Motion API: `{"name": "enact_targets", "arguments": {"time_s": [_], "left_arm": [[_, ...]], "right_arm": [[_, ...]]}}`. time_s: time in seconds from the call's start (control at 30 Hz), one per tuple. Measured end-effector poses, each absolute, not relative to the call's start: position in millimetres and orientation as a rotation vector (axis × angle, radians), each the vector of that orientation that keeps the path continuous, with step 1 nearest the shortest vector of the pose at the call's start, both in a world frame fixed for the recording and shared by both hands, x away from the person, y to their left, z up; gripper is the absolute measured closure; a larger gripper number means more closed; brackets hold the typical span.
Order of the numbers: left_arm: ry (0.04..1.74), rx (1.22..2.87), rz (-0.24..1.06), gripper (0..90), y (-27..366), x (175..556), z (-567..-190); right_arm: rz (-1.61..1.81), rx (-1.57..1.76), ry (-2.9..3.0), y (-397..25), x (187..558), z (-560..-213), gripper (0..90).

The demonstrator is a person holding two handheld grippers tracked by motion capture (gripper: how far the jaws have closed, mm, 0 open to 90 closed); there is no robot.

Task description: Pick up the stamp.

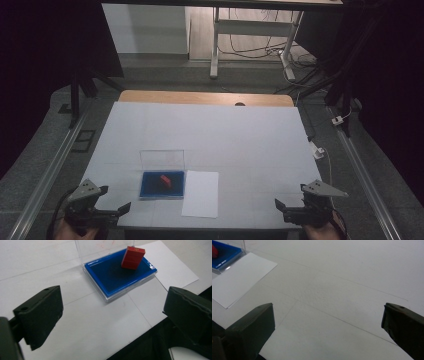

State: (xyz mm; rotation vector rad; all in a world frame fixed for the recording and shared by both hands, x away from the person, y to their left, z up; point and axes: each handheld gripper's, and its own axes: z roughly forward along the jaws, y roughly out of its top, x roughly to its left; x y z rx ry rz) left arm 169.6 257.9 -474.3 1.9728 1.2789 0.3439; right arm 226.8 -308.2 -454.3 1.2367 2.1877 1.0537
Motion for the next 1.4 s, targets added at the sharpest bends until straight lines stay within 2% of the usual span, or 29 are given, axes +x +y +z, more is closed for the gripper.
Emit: {"name": "enact_targets", "arguments": {"time_s": [0.2, 0.3, 0.4, 0.53, 1.0, 1.4], "left_arm": [[1.264, 2.017, 0.367, 3.2, 253.0, 168.9, -474.5], [1.283, 2.008, 0.403, 3.9, 252.6, 167.9, -473.4], [1.284, 2.014, 0.405, 2.8, 251.9, 168.0, -473.3], [1.275, 2.041, 0.410, 1.6, 248.8, 168.7, -473.6], [1.230, 2.047, 0.286, 0.9, 252.9, 173.7, -475.3], [1.192, 2.033, 0.338, 0.1, 242.4, 176.4, -466.4]], "right_arm": [[1.100, 1.227, 2.235, -310.2, 229.6, -454.5, 5.1], [1.117, 1.232, 2.229, -311.3, 229.0, -454.1, 4.9], [1.118, 1.239, 2.226, -311.7, 229.5, -454.1, 0.0], [1.114, 1.240, 2.238, -311.2, 230.4, -454.8, 0.0], [1.110, 1.229, 2.286, -309.7, 231.6, -456.0, 0.0], [1.105, 1.217, 2.311, -308.7, 232.6, -456.6, 0.0]]}}
